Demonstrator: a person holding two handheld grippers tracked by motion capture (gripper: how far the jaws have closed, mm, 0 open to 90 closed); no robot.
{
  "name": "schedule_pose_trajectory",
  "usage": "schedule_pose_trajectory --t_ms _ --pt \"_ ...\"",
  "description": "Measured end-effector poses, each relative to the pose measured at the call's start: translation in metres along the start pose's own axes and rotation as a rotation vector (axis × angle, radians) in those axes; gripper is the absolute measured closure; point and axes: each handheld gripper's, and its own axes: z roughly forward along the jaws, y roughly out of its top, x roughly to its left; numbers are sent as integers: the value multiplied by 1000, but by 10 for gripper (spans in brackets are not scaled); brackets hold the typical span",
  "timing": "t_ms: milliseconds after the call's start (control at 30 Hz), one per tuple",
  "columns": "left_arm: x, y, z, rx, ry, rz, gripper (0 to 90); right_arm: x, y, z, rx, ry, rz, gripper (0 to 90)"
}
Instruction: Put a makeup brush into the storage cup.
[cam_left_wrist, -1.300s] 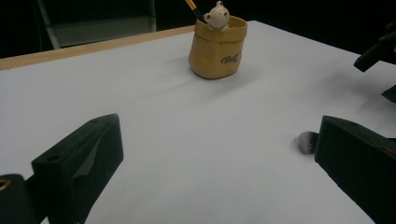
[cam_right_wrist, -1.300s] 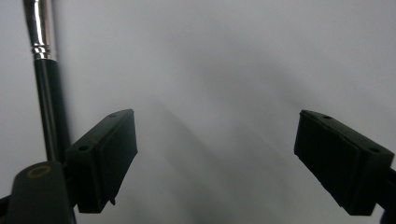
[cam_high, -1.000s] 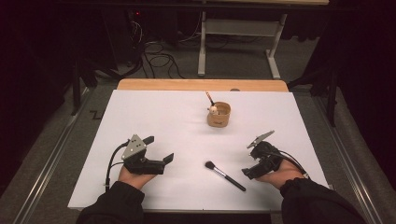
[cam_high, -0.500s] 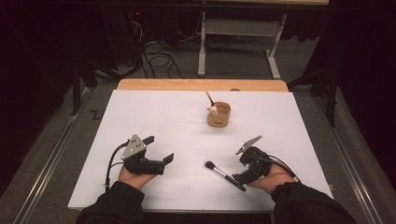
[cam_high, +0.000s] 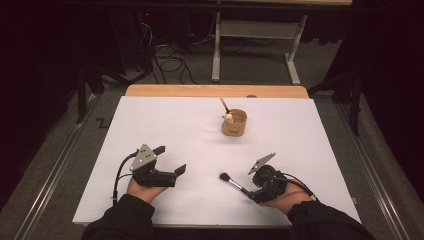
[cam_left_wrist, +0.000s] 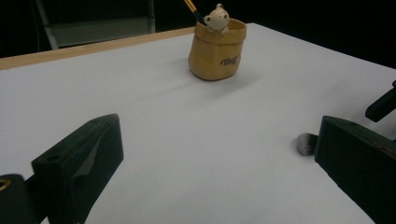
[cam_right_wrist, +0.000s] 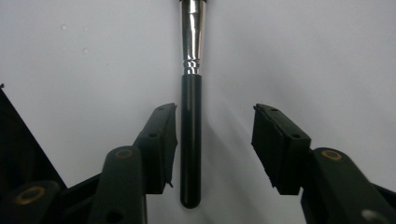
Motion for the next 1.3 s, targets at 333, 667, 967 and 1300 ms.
schedule_pose_trajectory --t_ms 333,667,967,1300 --pt "0 0 0 -4 1 -3 19 5 -2 5 40 18 -21 697" --pt "0 0 -1 -3 2 -3 18 5 -1 9 67 0 -27 760" --pt "0 0 -1 -3 2 -5 18 4 0 10 77 5 -26 763" --pt "0 0 -1 -2 3 -4 18 1 1 11 84 15 -22 807"
